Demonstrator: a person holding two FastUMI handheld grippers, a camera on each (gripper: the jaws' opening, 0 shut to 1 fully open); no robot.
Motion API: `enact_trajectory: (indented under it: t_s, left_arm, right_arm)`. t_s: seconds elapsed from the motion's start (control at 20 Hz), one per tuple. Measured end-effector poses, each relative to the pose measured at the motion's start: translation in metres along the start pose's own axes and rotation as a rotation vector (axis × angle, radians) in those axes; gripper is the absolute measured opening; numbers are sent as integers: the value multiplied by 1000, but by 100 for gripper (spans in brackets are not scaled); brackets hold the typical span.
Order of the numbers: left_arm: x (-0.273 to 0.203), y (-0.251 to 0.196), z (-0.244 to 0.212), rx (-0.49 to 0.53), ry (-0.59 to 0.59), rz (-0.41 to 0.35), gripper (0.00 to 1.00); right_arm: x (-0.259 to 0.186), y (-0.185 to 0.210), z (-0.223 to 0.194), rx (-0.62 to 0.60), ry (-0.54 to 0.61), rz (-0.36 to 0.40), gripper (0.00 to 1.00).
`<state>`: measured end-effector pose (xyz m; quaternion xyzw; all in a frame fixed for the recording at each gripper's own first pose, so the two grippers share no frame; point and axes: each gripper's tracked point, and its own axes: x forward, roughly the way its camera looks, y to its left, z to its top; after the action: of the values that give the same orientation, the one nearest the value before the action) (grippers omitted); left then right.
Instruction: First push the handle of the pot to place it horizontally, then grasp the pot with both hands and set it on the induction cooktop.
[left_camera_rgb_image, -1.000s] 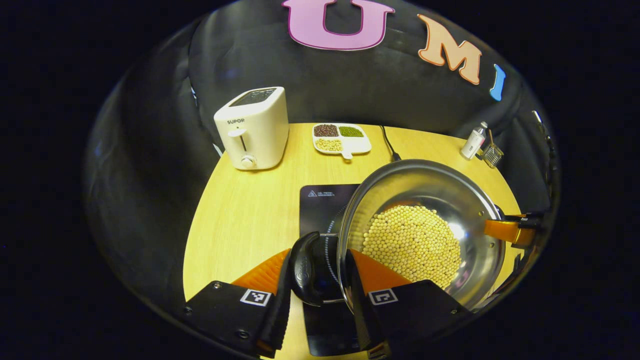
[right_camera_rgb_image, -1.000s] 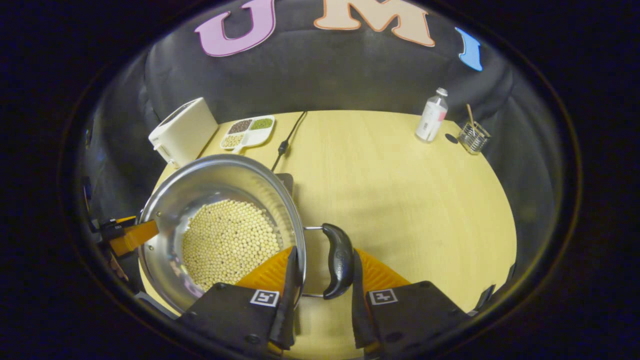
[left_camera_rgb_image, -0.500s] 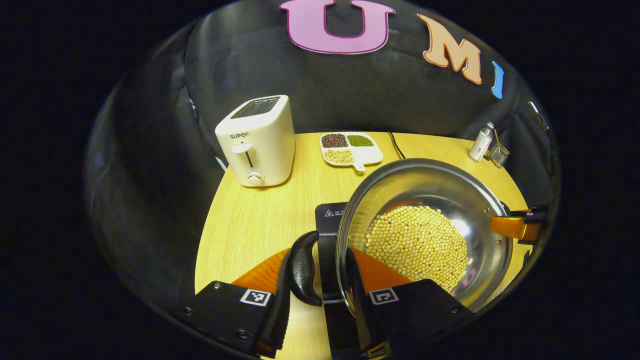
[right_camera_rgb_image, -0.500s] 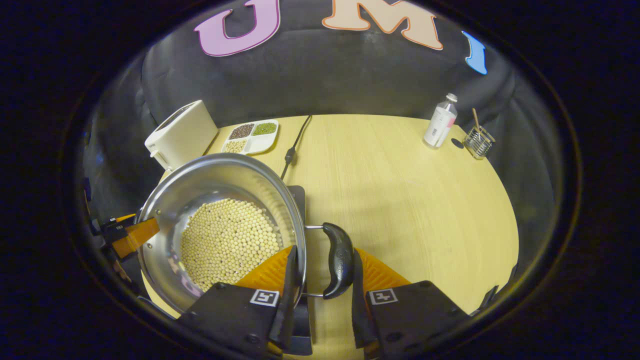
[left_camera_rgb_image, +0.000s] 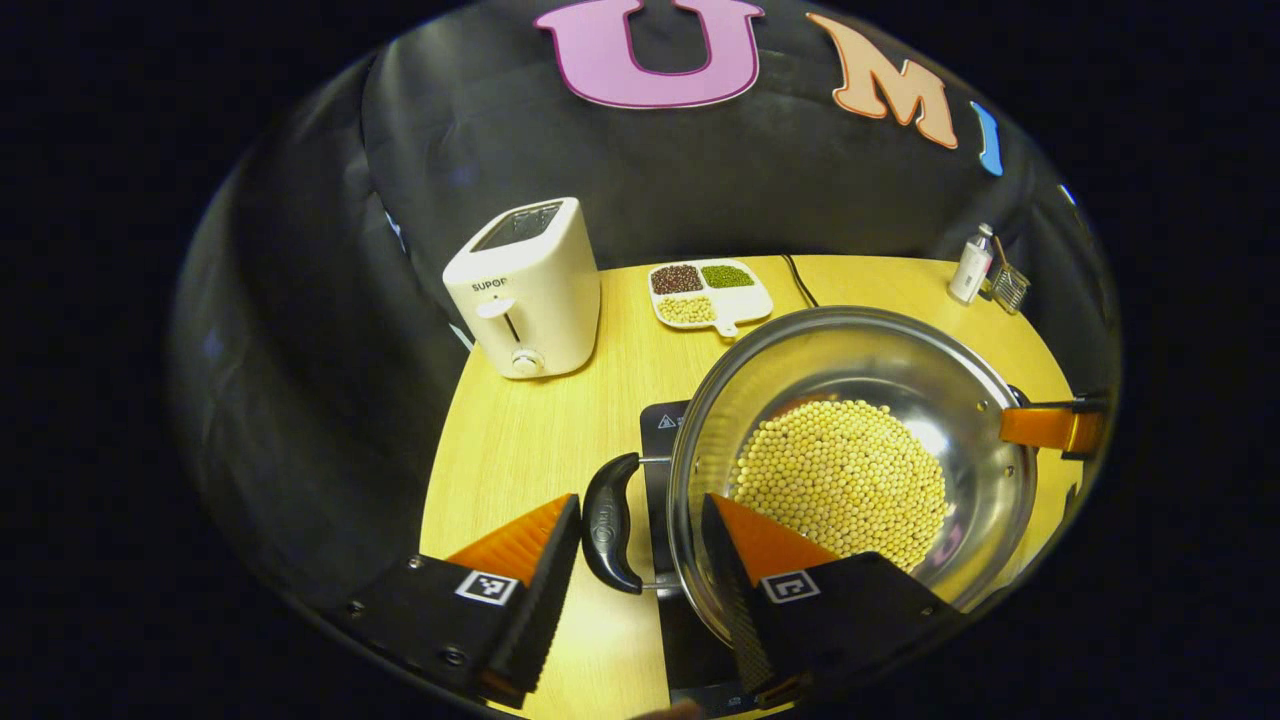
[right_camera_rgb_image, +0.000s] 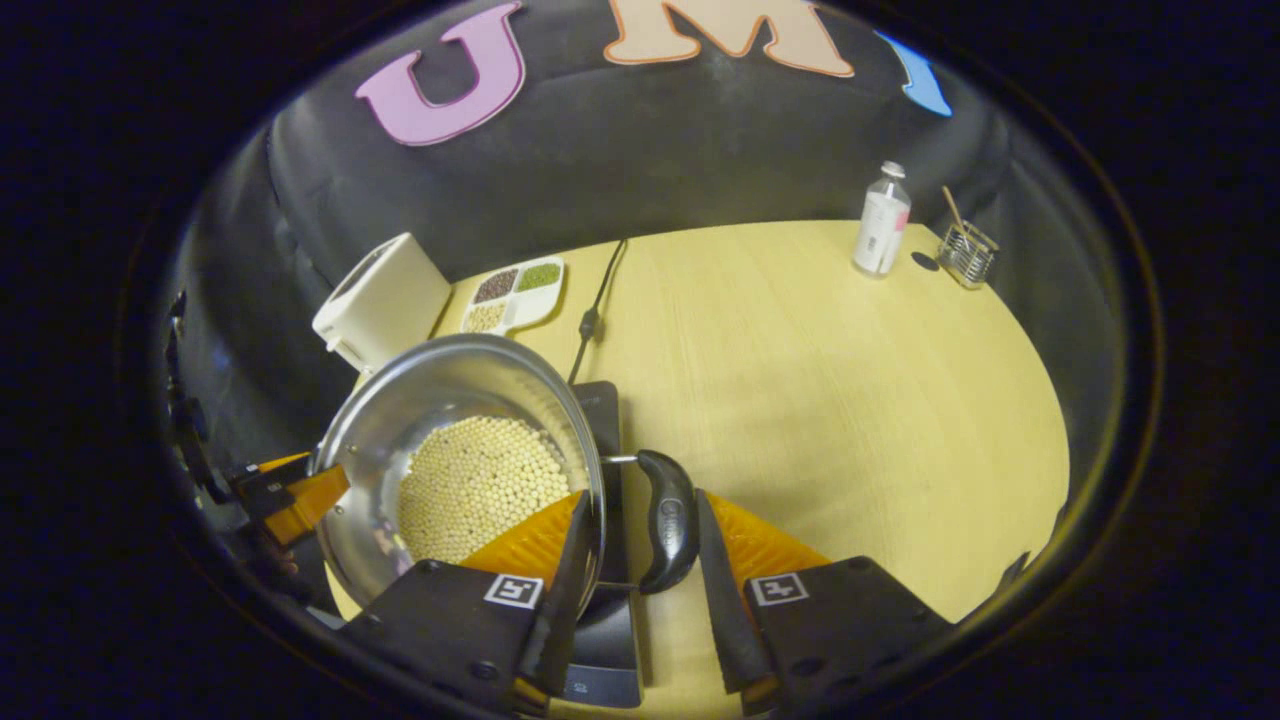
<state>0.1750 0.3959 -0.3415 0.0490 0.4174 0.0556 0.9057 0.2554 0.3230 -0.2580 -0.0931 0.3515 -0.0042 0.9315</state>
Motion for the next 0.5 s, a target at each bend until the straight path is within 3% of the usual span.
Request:
enact_trajectory:
  t_s: [0.05,0.15,0.25,0.3,0.4,0.5]
  left_arm:
    - [-3,-1,3,9,-8,-2,85]
    - [-12,-2,10,26,-29,7,93]
    - [-21,4,18,52,-56,45,95]
    - [-27,8,23,63,-75,67,95]
    - [-37,12,36,84,-123,105,98]
    - [-55,15,51,112,-181,145,99]
  right_arm:
    - [-3,-1,3,9,-3,13,55]
    - [-12,-11,11,31,-24,17,54]
    - [-21,-17,18,52,-45,28,65]
    - [-27,-22,22,60,-59,30,77]
    - [-38,-34,27,67,-78,29,90]
    - [-49,-48,34,73,-108,20,94]
